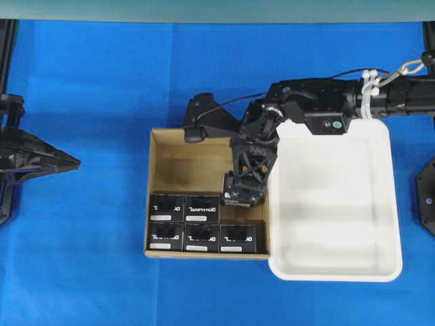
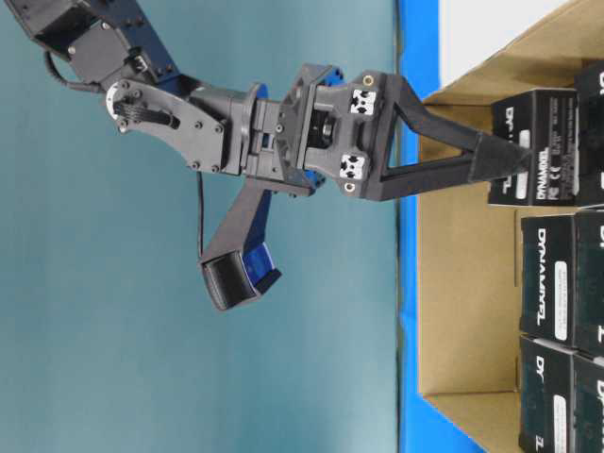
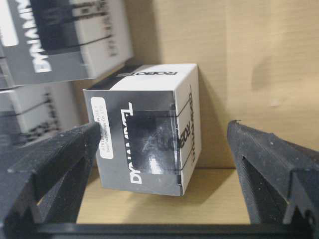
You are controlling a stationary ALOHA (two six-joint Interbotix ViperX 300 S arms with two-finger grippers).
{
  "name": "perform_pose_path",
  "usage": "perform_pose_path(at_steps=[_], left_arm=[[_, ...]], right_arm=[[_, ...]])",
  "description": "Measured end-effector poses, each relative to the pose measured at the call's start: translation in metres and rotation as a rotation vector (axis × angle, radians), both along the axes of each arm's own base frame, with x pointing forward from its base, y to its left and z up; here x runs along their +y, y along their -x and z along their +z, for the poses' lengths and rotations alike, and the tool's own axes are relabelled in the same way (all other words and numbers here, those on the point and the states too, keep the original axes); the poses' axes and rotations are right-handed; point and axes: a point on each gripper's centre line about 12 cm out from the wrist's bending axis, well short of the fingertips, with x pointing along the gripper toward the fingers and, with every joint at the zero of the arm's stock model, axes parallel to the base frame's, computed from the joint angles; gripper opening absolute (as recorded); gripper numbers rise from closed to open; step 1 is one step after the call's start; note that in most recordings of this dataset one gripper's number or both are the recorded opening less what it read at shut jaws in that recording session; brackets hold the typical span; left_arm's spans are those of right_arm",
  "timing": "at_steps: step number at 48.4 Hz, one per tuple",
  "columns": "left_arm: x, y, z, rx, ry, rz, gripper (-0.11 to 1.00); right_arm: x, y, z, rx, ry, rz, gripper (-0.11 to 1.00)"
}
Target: Pick the box from inside the cardboard box.
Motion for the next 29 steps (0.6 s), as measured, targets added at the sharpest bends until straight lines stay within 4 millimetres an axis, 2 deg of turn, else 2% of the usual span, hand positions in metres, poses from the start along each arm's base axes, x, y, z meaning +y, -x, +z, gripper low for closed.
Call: perform_pose_path(at_steps=[19,29], left_arm=[[0.000,0.000,0.000,0.002,0.003,0.001,-0.07],[0.000,0.000,0.000,0.002,0.003,0.001,-0.07]], right_arm=[[-0.020,-0.004,0.006,-0.003,0.062,0.037,0.99],[-0.021,-0.003,0.007,0.011,0.060,0.052,0.99]])
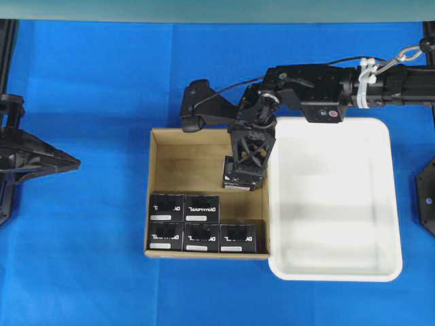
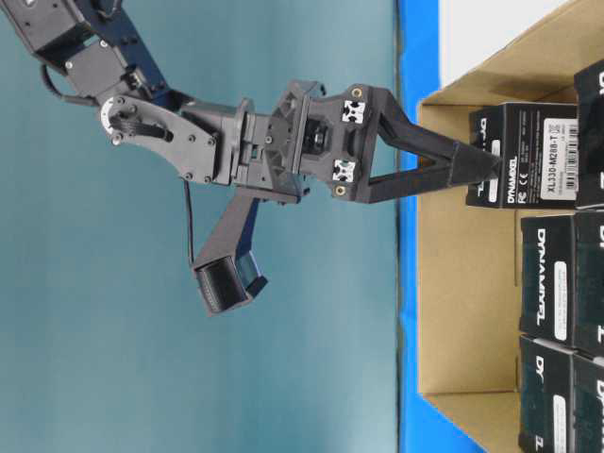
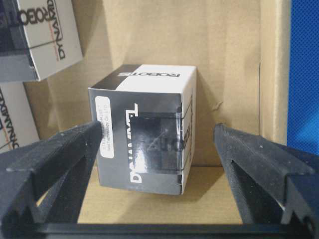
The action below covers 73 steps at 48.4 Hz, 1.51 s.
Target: Pick the box from inside the cardboard box.
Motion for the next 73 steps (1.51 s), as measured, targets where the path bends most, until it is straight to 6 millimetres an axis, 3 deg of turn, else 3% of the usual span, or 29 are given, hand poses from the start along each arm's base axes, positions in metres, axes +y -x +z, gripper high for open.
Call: perform_pose_path(at_steps=[16,34,51,60,73], left_arm=[[0.000,0.000,0.000,0.000,0.000,0.000,-0.07],[0.000,0.000,0.000,-0.002,0.000,0.000,-0.07],[0.000,0.000,0.000,-0.002,0.000,0.000,-0.07],[0.000,0.000,0.000,-0.002,0.000,0.000,-0.07],[0.000,0.000,0.003,-0.009,0.000,0.000,-0.07]], right_arm=[[0.003,-0.009,0.007,-0.016,0.001,0.006,0.99],[0.006,-0.025,0.048,-0.030,-0.010,0.044,0.99],[0.008,-0.013,0.155,-0.065,0.033,0.075,0.99],[0.013,-0.002,0.190,-0.018,0.106,0.093,0.99],[0.020,0.006,0.237,-0.083,0.179,0.070,0.99]])
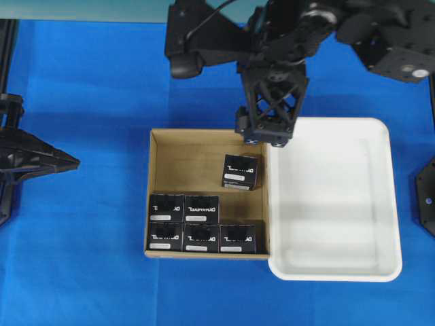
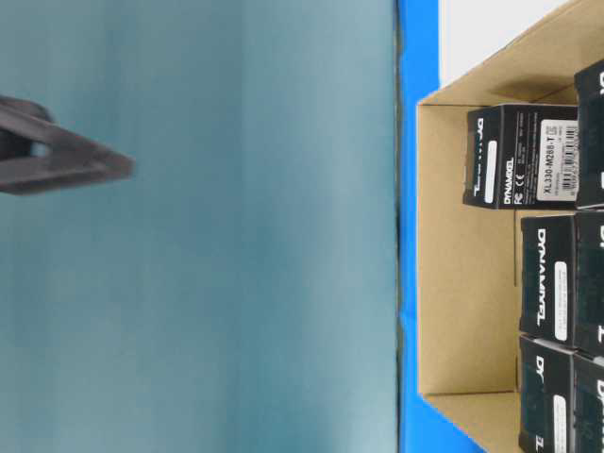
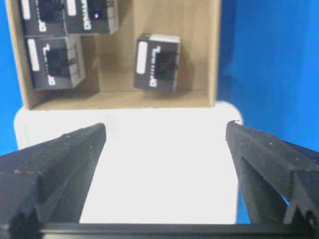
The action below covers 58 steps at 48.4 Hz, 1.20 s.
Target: Pick the box from inside the cardboard box.
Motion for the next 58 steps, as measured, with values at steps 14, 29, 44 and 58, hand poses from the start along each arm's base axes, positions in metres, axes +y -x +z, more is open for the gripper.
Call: perform_pose_path(at_steps=[14,29,44,58], left_arm=[[0.000,0.000,0.005,-0.012,0.000,0.000,-0.07],[0.000,0.000,0.008,-0.020,0.001,0.000,-0.07],[0.000,0.000,0.009,-0.026,0.001,0.000,-0.07],[0.000,0.001,0.010,-0.014,-0.001,0.000,-0.07]], right_arm=[[0.007,0.016,0.032,-0.062,0.027,-0.033,0.99],[0.010,0.028,0.028,-0.036,0.021,-0.040,0.99],[0.013,0.015,-0.033,-0.005,0.009,-0.058,0.99],[0.016,0.011,-0.109,0.021,0.008,-0.052,0.99]])
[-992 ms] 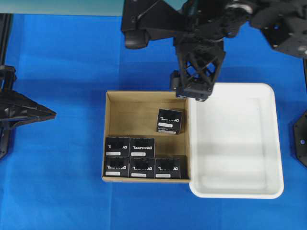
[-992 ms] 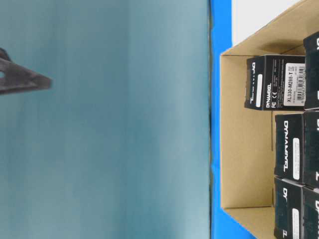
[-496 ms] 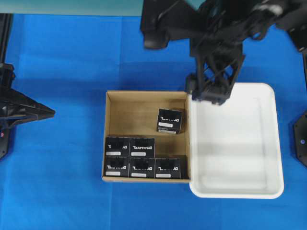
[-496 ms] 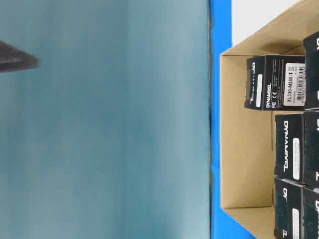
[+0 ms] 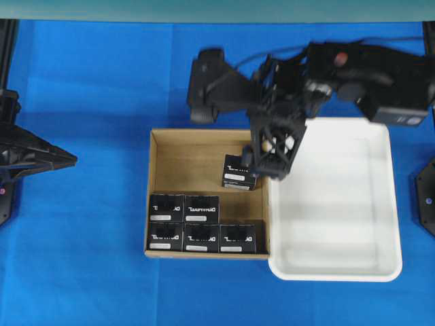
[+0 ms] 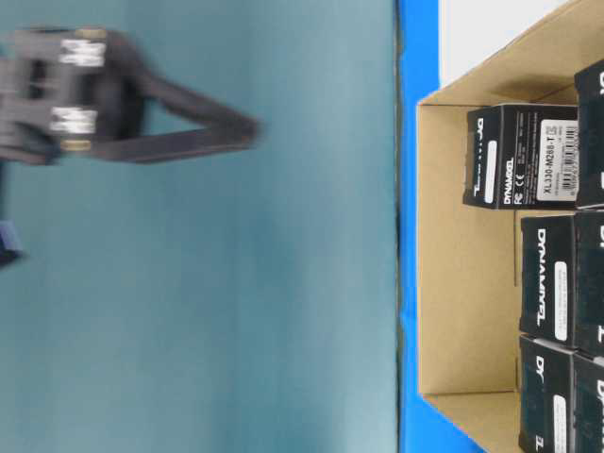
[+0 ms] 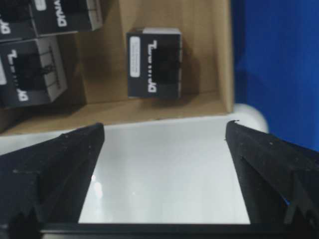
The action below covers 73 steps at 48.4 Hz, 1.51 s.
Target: Pick the box from inside the cardboard box.
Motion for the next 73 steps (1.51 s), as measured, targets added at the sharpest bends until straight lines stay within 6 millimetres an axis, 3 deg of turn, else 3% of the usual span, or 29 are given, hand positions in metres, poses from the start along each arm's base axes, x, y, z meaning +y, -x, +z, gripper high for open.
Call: perform_pose_path(at_steps=[27,73], left_arm=[[0.000,0.001,-0.001,0.014,-0.002,0.000,-0.07],[0.000,0.001,-0.002,0.015,-0.005,-0.001,-0.07]], right_arm=[[0.000,-0.014,-0.072,0.022,0.015,0.053,0.99],[-0.004,-0.019,-0.127,0.023,0.013,0.040,0.99]])
